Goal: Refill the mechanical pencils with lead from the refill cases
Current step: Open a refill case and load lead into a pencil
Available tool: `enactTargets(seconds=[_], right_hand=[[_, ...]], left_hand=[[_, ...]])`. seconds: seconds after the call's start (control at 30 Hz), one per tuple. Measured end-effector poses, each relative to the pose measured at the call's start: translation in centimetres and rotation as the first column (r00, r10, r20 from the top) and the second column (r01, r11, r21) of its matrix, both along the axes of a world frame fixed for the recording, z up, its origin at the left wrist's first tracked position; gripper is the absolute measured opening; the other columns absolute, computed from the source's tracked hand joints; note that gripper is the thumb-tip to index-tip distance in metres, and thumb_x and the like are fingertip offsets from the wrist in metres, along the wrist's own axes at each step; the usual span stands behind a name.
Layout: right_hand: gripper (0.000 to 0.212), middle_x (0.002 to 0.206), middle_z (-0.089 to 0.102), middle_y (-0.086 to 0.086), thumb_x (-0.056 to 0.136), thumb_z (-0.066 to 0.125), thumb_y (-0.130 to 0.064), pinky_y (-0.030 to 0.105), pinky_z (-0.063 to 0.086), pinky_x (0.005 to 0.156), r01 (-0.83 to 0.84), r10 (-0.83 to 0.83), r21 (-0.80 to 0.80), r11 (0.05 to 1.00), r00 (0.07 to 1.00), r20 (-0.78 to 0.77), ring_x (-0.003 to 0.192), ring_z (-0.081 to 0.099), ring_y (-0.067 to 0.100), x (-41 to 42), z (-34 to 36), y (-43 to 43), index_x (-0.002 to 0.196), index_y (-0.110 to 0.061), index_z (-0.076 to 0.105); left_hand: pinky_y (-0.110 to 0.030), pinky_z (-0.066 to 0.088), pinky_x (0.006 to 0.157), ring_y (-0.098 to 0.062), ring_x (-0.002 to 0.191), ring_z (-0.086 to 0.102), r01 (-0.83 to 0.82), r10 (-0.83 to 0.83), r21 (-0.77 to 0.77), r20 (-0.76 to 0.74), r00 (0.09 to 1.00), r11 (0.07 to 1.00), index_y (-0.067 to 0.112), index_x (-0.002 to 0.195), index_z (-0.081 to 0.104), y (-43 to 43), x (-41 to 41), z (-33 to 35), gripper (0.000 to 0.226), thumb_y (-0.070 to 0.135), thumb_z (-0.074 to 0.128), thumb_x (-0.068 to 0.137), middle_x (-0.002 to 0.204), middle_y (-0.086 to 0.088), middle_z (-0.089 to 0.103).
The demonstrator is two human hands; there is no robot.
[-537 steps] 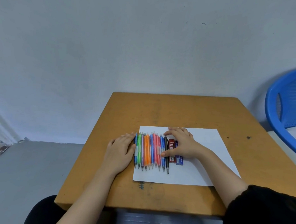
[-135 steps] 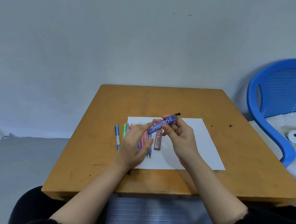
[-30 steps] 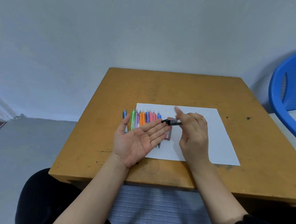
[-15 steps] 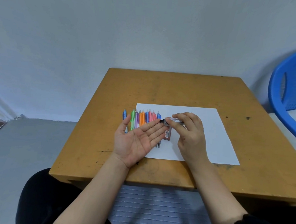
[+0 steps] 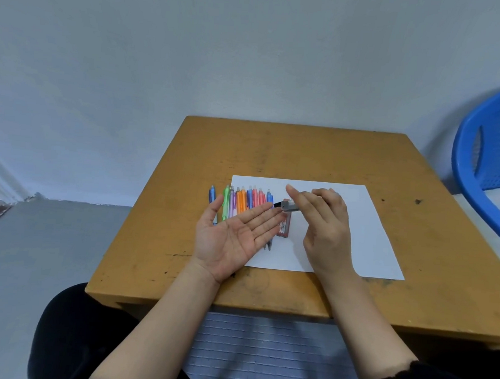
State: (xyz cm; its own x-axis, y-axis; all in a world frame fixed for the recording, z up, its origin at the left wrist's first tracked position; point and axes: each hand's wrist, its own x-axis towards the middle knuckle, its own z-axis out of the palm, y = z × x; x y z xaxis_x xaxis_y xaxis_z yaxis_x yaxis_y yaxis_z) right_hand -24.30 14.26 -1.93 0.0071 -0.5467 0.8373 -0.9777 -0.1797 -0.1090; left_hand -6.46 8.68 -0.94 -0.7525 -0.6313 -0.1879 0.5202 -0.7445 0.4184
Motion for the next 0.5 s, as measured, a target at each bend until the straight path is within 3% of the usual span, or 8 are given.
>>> enactTargets(seconds=[0.13,0.33,0.43,0.5], right_hand=[[0.036,0.103,0.068,0.012,0.091,0.042,0.001,0.047,0.047,0.091,-0.006,0.006,0.027,1.0,1.0,0.007,0.106,0.049,0.025,-0.19,-0.17,-0.09,0.112,-0.007,0.07],[0.036,0.104,0.068,0.012,0.09,0.042,0.003,0.048,0.048,0.089,-0.027,0.027,0.017,0.999,0.998,0.05,0.106,0.049,0.025,-0.12,-0.07,-0.03,0.112,-0.006,0.069],[0.042,0.102,0.066,0.012,0.09,0.042,0.01,0.043,0.048,0.09,-0.018,0.018,-0.001,1.0,0.993,0.113,0.102,0.052,0.027,0.01,0.04,0.07,0.125,-0.006,0.059],[0.04,0.101,0.066,0.012,0.092,0.041,0.007,0.042,0.048,0.09,-0.004,0.004,0.004,1.0,0.996,0.094,0.102,0.052,0.027,0.06,0.08,0.09,0.124,-0.007,0.06]], left_hand=[[-0.047,0.036,0.108,-0.039,0.129,0.048,0.0,0.0,-0.003,0.003,1.0,1.0,-0.011,0.131,0.047,0.06,0.01,0.13,0.083,0.059,0.041,0.087,0.139,-0.03,0.047],[-0.047,0.035,0.109,-0.039,0.129,0.048,-0.005,0.005,-0.009,0.012,1.0,1.0,-0.01,0.131,0.048,0.16,0.03,0.21,0.082,0.059,0.041,0.086,0.139,-0.029,0.047],[-0.047,0.036,0.108,-0.039,0.127,0.049,-0.005,0.005,-0.008,0.011,1.0,1.0,-0.011,0.129,0.049,0.19,0.03,0.24,0.082,0.058,0.042,0.085,0.138,-0.029,0.048],[-0.047,0.036,0.108,-0.04,0.128,0.048,-0.005,0.005,-0.001,-0.001,1.0,1.0,-0.011,0.131,0.047,0.18,0.05,0.22,0.083,0.058,0.042,0.086,0.139,-0.03,0.046]])
